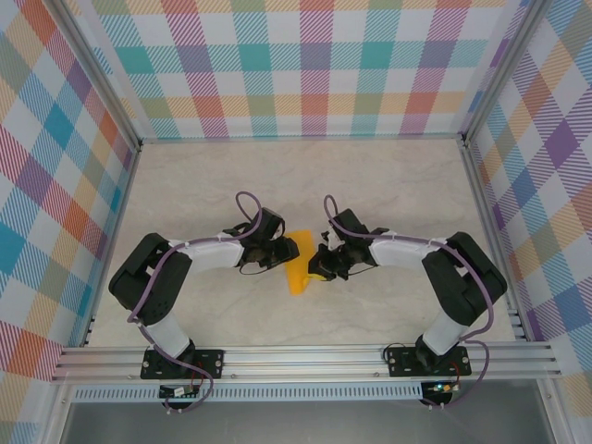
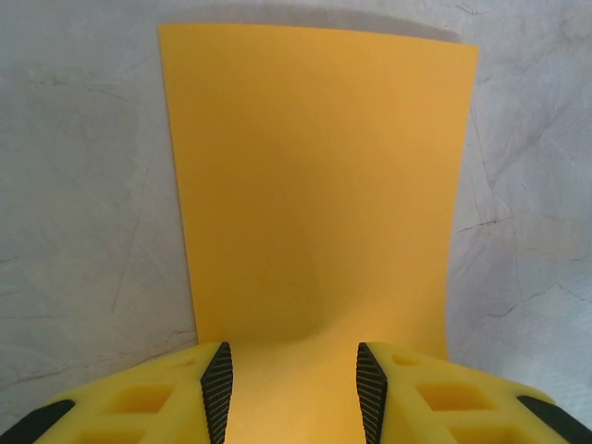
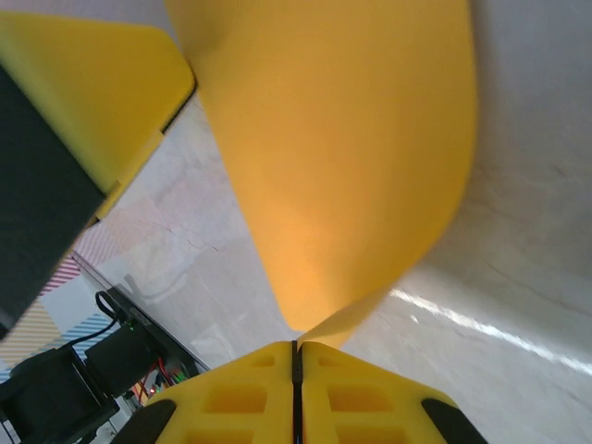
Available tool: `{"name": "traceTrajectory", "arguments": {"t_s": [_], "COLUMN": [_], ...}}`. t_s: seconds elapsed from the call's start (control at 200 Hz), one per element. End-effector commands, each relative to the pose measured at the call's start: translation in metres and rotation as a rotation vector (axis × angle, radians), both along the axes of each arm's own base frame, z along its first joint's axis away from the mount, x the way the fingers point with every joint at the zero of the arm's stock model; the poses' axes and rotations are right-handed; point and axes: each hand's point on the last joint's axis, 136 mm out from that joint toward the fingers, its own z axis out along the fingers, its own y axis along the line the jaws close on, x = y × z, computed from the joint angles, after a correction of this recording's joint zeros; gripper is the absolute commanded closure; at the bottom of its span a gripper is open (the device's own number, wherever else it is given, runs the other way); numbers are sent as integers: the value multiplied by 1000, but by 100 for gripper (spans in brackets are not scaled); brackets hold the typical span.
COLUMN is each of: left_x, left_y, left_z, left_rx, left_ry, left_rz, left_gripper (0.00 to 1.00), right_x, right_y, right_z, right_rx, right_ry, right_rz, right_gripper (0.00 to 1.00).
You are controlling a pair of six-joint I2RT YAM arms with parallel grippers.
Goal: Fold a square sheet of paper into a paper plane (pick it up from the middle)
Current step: Third fold the triangle at the center of the table.
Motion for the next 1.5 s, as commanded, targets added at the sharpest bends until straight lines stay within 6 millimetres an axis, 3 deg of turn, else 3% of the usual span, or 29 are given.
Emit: {"name": "traceTrajectory", "arguments": {"t_s": [0.0,0.305,0.8,1.495], "left_x": [1,12,18,12], "left_y": [-6,6,-4,-3], "left_z": [8,40,3,-5], "left_rx": [1,31,56,71], "left_ry": [-2,-108,-29,4], "left_rz": [-23,20,5,-9], "left_gripper": [58,59,70,72], "right_x": [12,23,26,35], "right_y": [19,29,39,43], "right_z": [11,2,-8,-20], "right_rx": [65,71,103,81], "right_ry": [-43,-73,-86,-87], "right_rz": [25,43,86,73], "right_gripper": [91,91,91,91]}}
